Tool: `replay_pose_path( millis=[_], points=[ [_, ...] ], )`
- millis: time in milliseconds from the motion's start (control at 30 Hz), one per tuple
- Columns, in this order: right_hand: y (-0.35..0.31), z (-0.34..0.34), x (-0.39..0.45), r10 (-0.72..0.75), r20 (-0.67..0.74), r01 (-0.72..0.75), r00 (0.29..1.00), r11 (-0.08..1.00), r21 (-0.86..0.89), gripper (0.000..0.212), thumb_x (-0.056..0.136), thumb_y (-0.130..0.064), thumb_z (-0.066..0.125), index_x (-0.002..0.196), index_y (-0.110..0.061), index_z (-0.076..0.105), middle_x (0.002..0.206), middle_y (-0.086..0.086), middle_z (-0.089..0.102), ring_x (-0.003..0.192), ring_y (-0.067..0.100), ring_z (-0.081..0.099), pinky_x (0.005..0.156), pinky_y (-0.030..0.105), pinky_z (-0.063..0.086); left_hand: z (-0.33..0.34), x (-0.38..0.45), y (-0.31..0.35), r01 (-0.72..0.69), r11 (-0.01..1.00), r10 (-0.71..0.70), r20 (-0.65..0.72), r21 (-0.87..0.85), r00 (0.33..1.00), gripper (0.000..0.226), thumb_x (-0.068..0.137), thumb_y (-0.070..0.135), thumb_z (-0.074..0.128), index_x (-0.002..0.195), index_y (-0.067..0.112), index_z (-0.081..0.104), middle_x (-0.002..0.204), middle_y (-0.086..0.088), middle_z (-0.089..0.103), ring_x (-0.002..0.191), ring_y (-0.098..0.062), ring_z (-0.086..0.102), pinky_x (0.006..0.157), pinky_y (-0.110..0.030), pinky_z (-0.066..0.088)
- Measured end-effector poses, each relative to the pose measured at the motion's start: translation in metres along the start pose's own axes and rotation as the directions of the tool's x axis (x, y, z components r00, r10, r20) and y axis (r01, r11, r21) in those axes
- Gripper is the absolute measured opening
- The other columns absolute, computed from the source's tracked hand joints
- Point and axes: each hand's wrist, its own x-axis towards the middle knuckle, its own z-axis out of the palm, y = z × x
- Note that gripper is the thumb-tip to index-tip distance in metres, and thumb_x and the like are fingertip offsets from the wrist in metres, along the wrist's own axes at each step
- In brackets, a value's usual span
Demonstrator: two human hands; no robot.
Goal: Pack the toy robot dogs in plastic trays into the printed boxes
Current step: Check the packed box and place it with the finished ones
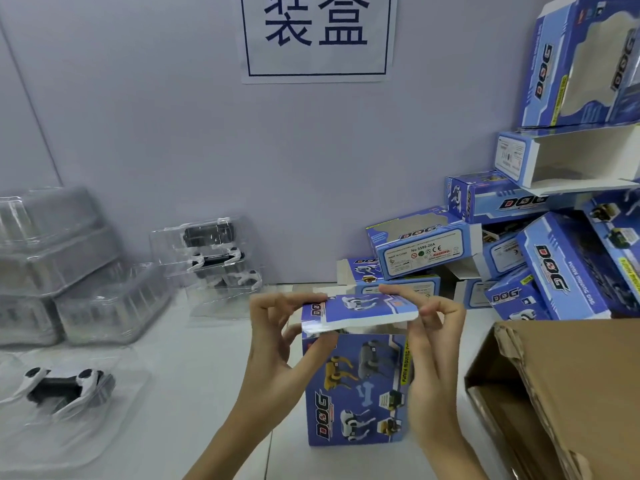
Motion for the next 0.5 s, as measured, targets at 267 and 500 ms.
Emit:
replay_pose_path(
  millis=[267,500],
  points=[
    [0.002,0.007,-0.001,0.018,0.01,-0.016,1.0,0.995,-0.096,0.04,0.095,-0.063,0.056,0.127,-0.039,0.051,0.134,-0.005,0.062,0.124,0.026,0.066,0.065,0.032,0.064,-0.01,-0.002,0.004,-0.015,0.978,-0.02,0.168,0.207,0.986,0.053,0.082,0.066,0.076,0.125,0.041,0.058,0.139,0.012,0.049,0.142,-0.023,0.05,0.08,-0.041,0.066],
    [0.004,0.008,-0.001,-0.022,0.001,0.022,1.0,0.978,-0.206,0.04,0.099,-0.065,0.051,0.129,-0.038,0.053,0.137,-0.009,0.059,0.13,0.021,0.06,0.066,0.031,0.064,0.004,0.002,0.012,0.041,0.99,-0.045,0.028,0.132,0.999,0.048,0.087,0.073,0.065,0.112,0.031,0.069,0.125,0.008,0.058,0.135,-0.021,0.057,0.067,-0.042,0.066]
  ],
)
